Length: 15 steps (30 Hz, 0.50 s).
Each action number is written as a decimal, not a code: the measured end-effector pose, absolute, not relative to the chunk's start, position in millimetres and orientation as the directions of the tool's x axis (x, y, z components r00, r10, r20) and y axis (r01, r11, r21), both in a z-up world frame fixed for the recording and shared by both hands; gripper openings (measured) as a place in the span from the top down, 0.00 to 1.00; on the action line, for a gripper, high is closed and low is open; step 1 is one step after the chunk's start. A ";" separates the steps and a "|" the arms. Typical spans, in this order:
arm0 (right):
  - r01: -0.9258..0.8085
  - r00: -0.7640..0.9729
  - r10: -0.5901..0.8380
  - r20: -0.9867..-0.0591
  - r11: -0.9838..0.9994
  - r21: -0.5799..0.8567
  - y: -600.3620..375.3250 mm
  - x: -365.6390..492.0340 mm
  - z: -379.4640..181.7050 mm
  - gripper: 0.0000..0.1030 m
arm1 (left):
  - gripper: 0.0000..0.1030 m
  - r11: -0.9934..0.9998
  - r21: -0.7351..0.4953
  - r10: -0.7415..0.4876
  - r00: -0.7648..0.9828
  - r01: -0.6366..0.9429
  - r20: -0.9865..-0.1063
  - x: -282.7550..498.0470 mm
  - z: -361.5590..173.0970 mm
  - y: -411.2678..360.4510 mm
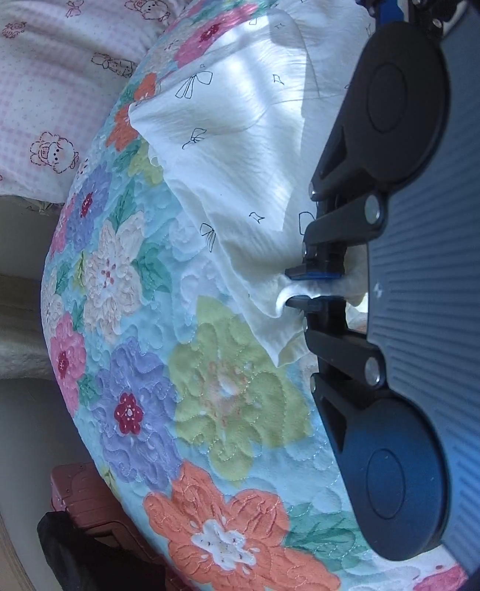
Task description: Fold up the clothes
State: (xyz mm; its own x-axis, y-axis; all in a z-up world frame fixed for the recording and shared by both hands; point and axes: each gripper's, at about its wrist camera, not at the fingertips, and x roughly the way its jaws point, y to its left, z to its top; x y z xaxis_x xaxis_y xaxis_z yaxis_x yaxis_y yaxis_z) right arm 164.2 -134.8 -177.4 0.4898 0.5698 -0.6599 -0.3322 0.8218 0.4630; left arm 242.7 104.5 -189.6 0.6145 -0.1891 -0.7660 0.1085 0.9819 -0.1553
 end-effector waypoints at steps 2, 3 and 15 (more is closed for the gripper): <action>-0.331 0.530 0.538 -0.655 0.843 0.424 -156.5 165.9 -162.4 0.63 | 0.87 0.986 -0.141 -0.164 0.641 0.087 -0.750 241.1 -172.6 107.7; -0.324 0.550 0.520 -0.654 0.854 0.408 -169.0 167.0 -154.6 0.63 | 0.87 0.988 -0.135 -0.151 0.654 0.076 -0.741 240.3 -164.1 109.3; 0.092 0.571 0.378 -0.728 0.852 0.515 -309.4 263.3 -167.1 0.45 | 0.58 0.829 -0.387 -0.548 0.447 0.403 -0.707 331.1 -159.9 34.6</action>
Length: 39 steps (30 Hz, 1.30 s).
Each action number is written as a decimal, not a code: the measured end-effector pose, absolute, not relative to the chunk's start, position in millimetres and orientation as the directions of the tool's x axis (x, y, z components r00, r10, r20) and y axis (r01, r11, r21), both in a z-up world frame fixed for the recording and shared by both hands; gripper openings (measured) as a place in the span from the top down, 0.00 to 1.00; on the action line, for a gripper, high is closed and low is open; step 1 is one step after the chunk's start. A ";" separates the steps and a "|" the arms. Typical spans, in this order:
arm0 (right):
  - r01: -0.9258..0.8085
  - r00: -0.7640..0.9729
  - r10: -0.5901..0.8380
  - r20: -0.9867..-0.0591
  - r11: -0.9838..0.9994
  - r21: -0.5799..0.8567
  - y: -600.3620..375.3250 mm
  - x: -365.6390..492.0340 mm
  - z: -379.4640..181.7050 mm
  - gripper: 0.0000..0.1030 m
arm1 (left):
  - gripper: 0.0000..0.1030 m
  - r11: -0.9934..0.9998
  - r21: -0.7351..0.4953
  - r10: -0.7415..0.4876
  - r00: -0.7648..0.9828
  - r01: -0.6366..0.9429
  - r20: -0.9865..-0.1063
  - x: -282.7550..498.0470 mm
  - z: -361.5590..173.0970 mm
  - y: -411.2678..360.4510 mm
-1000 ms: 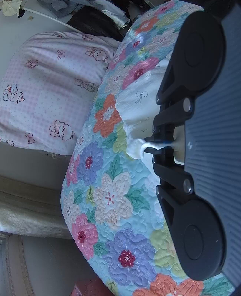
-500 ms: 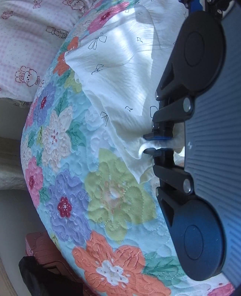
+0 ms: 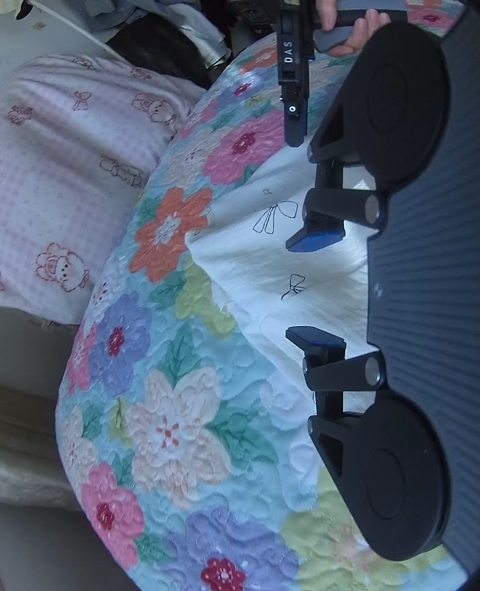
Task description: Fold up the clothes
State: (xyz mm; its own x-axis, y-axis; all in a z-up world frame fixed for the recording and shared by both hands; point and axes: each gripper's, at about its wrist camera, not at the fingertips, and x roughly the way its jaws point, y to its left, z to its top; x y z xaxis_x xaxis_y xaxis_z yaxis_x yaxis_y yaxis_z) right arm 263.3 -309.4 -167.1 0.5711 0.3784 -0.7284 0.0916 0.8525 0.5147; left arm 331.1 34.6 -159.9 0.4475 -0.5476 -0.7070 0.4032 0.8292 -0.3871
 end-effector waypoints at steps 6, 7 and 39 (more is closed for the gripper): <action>0.121 0.554 0.393 -0.734 0.834 0.538 -310.4 293.7 -192.5 0.45 | 0.53 0.841 -0.273 -0.487 0.434 0.467 -0.758 354.4 -180.9 14.0; 0.103 0.543 0.414 -0.730 0.830 0.548 -308.3 297.9 -195.7 0.45 | 0.50 0.828 -0.257 -0.494 0.431 0.498 -0.755 353.6 -180.5 10.9; -0.184 0.620 0.290 -0.729 0.957 0.224 -286.7 160.7 -124.1 0.47 | 0.49 0.833 -0.236 -0.509 0.526 0.500 -0.681 172.7 -120.6 -25.5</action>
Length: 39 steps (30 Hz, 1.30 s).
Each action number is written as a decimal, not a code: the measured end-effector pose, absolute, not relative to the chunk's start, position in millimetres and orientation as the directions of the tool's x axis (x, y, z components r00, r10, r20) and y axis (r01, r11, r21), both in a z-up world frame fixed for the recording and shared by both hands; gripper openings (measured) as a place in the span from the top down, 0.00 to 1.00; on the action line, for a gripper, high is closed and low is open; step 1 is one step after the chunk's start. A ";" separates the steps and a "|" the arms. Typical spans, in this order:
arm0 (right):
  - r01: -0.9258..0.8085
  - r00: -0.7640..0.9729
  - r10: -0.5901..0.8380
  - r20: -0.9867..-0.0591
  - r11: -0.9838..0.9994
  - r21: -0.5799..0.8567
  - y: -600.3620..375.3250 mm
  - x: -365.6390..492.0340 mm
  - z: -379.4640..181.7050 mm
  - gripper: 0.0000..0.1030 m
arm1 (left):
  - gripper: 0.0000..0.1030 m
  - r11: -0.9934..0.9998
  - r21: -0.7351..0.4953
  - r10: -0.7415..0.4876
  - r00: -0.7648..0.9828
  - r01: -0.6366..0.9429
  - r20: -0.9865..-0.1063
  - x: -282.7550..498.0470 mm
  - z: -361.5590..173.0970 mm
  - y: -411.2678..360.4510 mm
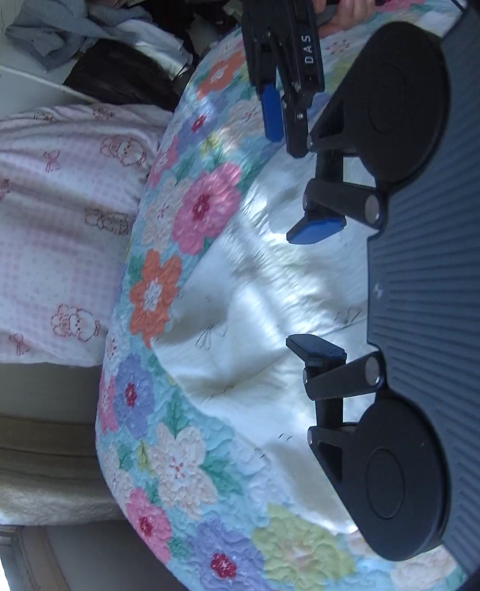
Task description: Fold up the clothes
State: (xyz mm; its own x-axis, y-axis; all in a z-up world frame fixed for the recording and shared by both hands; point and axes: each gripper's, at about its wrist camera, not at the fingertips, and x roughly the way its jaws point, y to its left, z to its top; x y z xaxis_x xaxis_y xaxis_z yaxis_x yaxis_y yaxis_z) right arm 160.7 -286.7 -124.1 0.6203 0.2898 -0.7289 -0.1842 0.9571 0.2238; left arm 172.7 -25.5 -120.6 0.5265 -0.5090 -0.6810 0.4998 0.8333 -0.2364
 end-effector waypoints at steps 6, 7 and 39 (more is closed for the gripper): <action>-0.283 0.527 0.305 -0.793 0.943 0.175 -258.4 107.2 -153.6 0.46 | 0.52 0.845 -0.258 -0.461 0.394 0.468 -0.795 105.4 -170.1 -37.2; -0.273 0.513 0.296 -0.805 0.946 0.174 -258.7 99.7 -161.7 0.46 | 0.52 0.844 -0.261 -0.460 0.384 0.468 -0.801 94.7 -176.2 -34.9; 0.284 0.680 -0.008 -0.733 0.925 0.254 -390.2 -187.3 -170.7 0.33 | 0.49 0.605 -0.749 -0.792 0.112 0.271 -0.600 -46.8 -204.7 10.7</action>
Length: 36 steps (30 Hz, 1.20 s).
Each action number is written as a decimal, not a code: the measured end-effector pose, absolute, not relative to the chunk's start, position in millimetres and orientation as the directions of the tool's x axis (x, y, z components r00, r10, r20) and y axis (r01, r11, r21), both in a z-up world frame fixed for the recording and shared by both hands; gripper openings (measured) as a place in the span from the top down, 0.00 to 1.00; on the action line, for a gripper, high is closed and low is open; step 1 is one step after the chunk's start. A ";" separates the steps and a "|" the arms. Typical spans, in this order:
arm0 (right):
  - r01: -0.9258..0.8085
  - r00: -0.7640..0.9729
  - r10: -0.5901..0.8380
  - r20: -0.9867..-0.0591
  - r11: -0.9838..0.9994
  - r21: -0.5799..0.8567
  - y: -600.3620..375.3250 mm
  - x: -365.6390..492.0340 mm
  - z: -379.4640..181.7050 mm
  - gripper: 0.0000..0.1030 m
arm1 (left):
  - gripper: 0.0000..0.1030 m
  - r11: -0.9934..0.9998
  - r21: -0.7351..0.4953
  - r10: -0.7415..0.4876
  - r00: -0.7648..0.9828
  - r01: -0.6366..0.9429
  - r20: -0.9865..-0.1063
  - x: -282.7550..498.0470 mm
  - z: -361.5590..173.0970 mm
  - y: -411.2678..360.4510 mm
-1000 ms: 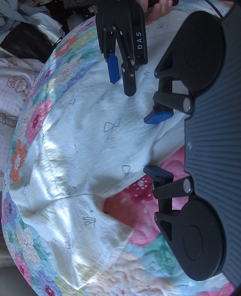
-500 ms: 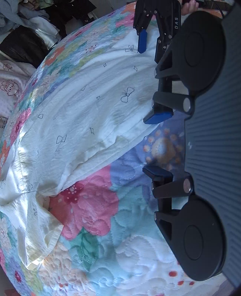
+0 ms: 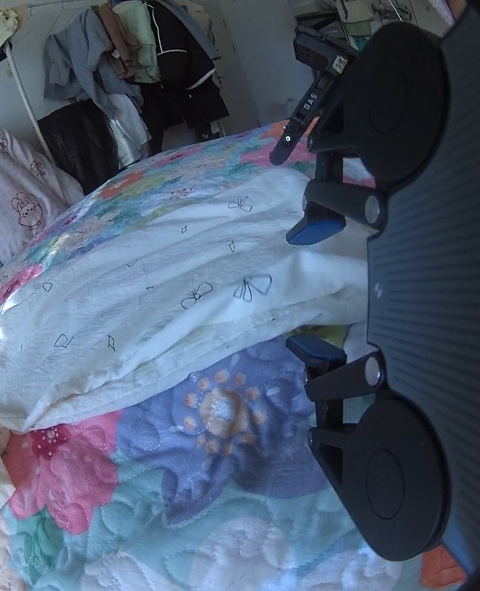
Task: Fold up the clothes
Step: 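Move both open grippers back from the folded dress, then pinch the dress hem with the right gripper while the left gripper pinches the hem beside it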
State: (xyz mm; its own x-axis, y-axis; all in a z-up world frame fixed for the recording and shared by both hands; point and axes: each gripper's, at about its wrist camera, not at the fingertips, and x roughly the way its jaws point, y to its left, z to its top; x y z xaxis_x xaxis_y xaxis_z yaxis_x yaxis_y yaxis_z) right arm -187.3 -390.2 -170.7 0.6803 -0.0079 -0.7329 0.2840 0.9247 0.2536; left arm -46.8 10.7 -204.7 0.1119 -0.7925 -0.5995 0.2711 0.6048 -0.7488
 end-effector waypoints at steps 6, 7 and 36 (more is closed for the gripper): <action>0.280 0.689 0.096 -0.718 0.879 0.386 -414.1 -182.7 -196.4 0.33 | 0.49 0.677 -0.658 -0.726 0.153 0.329 -0.670 -50.6 -195.3 -1.7; 0.278 0.683 0.120 -0.720 0.870 0.408 -413.0 -179.9 -203.2 0.33 | 0.49 0.696 -0.634 -0.705 0.158 0.336 -0.691 -50.9 -196.4 -2.2; -0.074 0.831 0.340 -0.441 0.852 0.518 -365.9 -119.4 -143.2 0.91 | 0.29 0.601 -0.793 -0.799 0.116 0.103 -0.590 -47.2 -226.0 -20.5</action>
State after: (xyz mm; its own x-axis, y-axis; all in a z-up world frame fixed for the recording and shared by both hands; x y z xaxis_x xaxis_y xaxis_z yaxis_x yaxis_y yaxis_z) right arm -119.4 -365.9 -143.2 0.8306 0.3402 -0.4409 -0.0741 0.8522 0.5179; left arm -47.2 -20.5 -226.0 0.1161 -0.7990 -0.5901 0.1028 0.6005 -0.7930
